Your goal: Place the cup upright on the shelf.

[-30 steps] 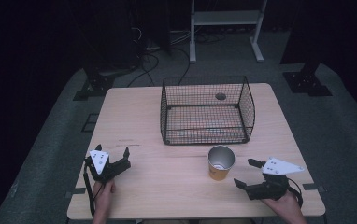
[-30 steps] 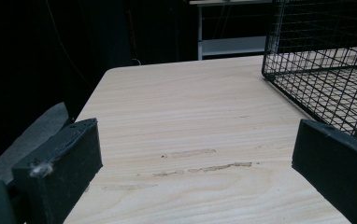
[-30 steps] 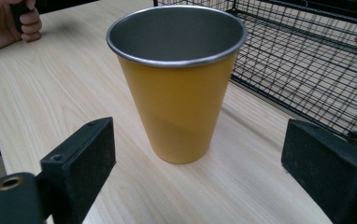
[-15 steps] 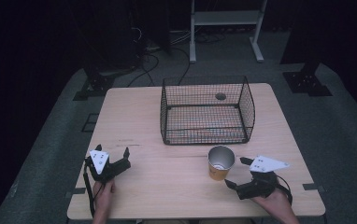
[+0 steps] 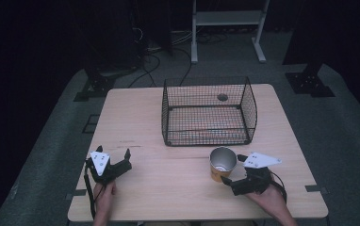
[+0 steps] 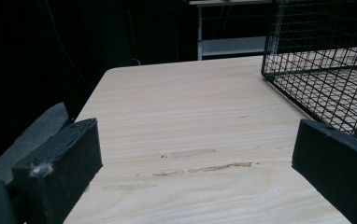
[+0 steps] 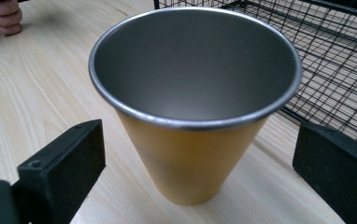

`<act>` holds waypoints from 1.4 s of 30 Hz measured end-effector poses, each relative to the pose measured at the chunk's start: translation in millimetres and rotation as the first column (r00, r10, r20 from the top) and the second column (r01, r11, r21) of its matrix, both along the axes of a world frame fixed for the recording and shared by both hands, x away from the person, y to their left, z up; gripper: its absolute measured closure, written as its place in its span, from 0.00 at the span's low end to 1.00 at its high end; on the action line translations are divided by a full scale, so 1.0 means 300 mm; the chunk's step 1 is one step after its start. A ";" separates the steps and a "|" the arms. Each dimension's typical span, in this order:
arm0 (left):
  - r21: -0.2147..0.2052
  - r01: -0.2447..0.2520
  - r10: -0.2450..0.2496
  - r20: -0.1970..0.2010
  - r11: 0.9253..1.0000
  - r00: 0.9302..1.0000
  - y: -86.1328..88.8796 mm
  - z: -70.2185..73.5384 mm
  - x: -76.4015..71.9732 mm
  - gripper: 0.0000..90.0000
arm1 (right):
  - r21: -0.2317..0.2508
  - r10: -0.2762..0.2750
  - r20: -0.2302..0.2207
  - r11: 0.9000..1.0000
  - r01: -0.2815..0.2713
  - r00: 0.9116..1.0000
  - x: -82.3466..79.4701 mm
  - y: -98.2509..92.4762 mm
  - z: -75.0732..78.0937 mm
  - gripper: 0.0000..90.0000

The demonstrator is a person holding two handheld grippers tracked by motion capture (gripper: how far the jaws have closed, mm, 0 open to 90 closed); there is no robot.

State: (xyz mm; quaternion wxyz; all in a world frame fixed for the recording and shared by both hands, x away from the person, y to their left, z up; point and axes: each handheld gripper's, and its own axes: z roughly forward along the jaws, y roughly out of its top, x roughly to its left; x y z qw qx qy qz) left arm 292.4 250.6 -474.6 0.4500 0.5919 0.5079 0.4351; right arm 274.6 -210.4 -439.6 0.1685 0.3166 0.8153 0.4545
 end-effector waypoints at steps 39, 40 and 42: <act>-0.002 0.000 0.000 0.001 1.000 1.000 0.001 0.000 0.000 0.01 | 0.009 0.039 -0.010 0.999 -0.038 0.999 0.060 0.052 -0.004 0.16; -0.002 0.000 0.000 0.001 1.000 1.000 0.001 0.000 0.000 0.01 | 0.007 0.037 -0.009 0.999 -0.036 0.999 0.059 0.053 -0.003 0.16; -0.004 -0.001 0.001 0.002 1.000 1.000 0.000 0.000 0.000 0.01 | 0.007 0.037 -0.009 0.999 -0.037 0.999 0.059 0.053 -0.003 0.16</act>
